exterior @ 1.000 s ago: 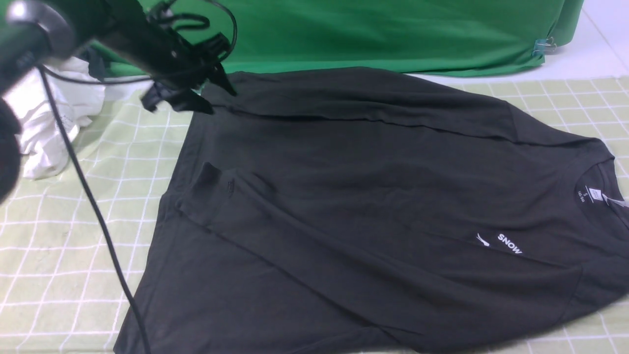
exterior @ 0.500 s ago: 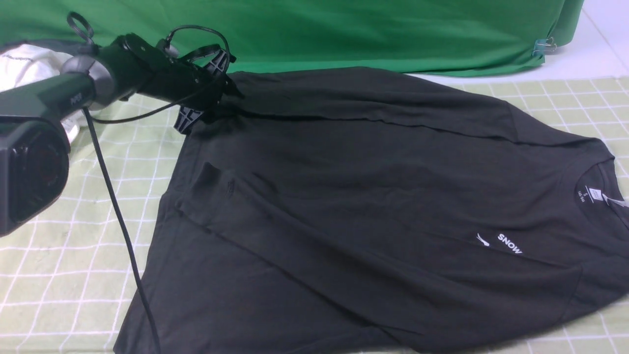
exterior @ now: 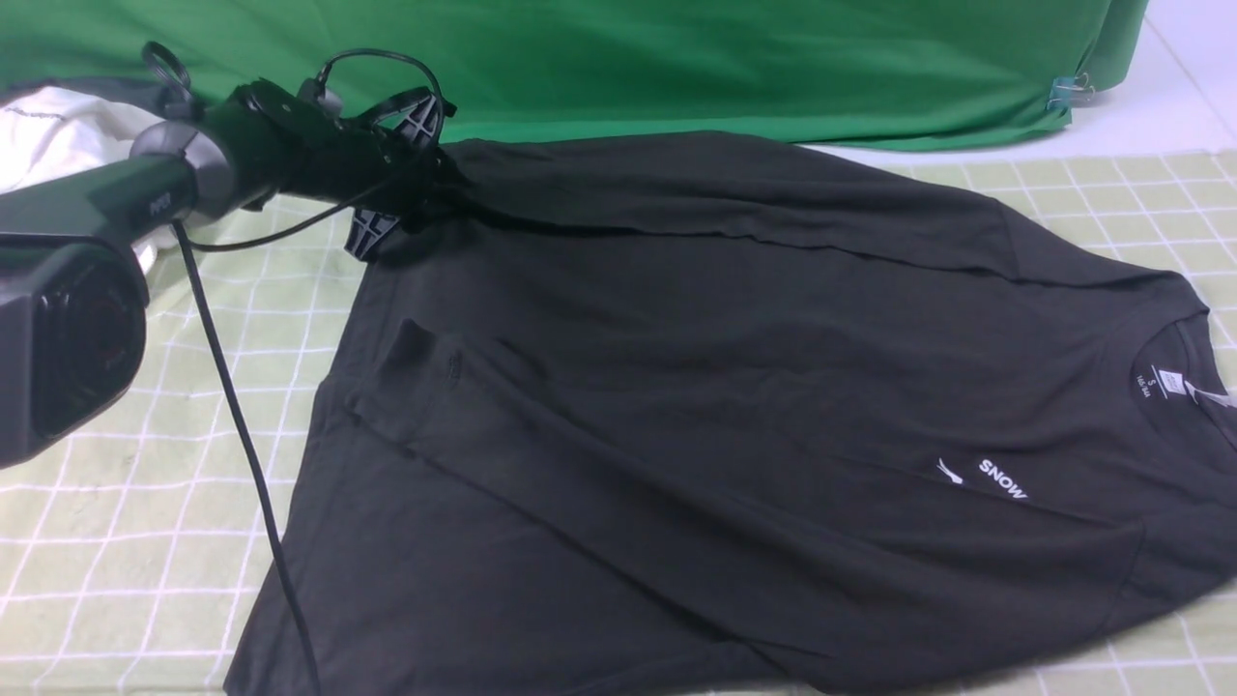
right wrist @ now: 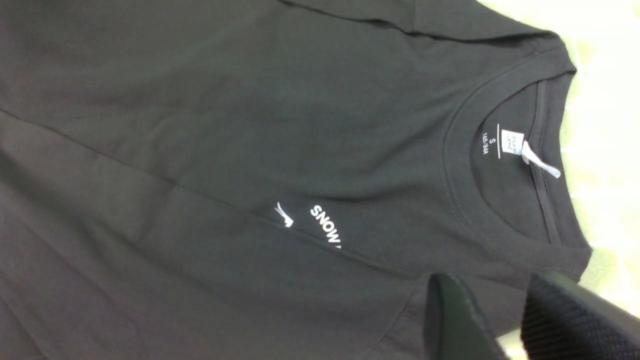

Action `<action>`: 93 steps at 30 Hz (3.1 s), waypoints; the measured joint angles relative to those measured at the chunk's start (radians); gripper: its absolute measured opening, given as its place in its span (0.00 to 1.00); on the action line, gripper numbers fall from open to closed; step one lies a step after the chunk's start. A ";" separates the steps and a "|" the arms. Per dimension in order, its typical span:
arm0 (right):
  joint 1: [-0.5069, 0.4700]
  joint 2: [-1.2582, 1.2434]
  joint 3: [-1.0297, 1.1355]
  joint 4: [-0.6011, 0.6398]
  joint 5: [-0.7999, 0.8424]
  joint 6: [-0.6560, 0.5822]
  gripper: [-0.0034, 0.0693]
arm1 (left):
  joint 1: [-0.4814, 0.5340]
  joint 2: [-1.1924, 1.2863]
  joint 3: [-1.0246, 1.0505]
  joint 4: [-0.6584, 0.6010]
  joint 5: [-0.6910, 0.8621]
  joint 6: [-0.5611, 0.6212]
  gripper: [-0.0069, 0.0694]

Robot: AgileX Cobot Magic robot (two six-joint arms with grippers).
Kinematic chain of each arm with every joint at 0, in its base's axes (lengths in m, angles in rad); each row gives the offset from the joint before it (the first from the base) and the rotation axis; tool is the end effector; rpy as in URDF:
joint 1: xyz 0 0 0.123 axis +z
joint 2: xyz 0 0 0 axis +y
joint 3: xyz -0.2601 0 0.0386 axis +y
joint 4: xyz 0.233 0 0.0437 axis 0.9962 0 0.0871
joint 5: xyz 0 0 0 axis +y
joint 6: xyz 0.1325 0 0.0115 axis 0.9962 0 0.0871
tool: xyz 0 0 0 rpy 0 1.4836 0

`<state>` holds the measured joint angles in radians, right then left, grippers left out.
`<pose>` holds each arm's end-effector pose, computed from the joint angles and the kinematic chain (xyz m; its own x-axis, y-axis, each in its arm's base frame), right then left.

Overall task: Fold a long-sleeved shirt over a green coffee tablecloth.
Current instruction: 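Grab the top left corner of the dark shirt with the left gripper, then fold the left side of the dark shirt inward over its body with the left gripper, then grasp the near edge of the shirt at its hem and shoulder corners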

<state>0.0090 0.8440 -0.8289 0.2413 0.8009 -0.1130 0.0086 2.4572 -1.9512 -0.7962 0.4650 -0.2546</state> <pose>0.1884 0.0245 0.2973 -0.6617 0.0498 -0.7481 -0.1012 0.9827 0.1550 0.5428 -0.0380 0.0963 -0.5625 -0.7992 -0.2118 -0.4529 0.5121 -0.7298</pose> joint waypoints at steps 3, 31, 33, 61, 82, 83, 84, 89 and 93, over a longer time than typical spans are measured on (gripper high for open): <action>0.000 0.000 0.000 0.000 0.000 0.000 0.34 | 0.001 0.001 0.000 0.001 0.004 0.009 0.15; 0.000 0.000 0.000 -0.004 0.093 0.000 0.38 | -0.039 -0.554 0.165 0.241 0.533 -0.056 0.12; 0.000 0.000 0.000 -0.005 0.093 0.000 0.38 | -0.062 -0.617 0.294 0.305 0.505 -0.059 0.12; 0.000 0.000 0.000 -0.006 0.076 0.000 0.38 | 0.012 -0.720 0.663 0.533 0.489 0.000 0.60; 0.000 0.000 0.000 -0.006 0.130 -0.025 0.38 | 0.001 -0.837 0.730 0.594 0.743 0.151 0.76; 0.000 0.000 0.000 -0.006 0.131 -0.026 0.38 | -0.010 -0.840 0.791 0.597 0.744 0.155 0.75; 0.000 0.000 0.000 -0.005 0.132 -0.026 0.38 | -0.021 -0.841 0.843 0.604 0.737 0.158 0.73; 0.000 0.000 0.000 -0.005 0.132 -0.026 0.38 | -0.055 -0.841 1.038 0.614 0.604 0.160 0.69; 0.000 0.000 0.000 -0.005 0.132 -0.026 0.38 | -0.058 -0.841 1.115 0.650 0.533 0.159 0.67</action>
<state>0.0090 0.8440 -0.8289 0.2365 0.9331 -0.1386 -0.0493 1.6167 -0.8359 -0.1465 0.9980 -0.0960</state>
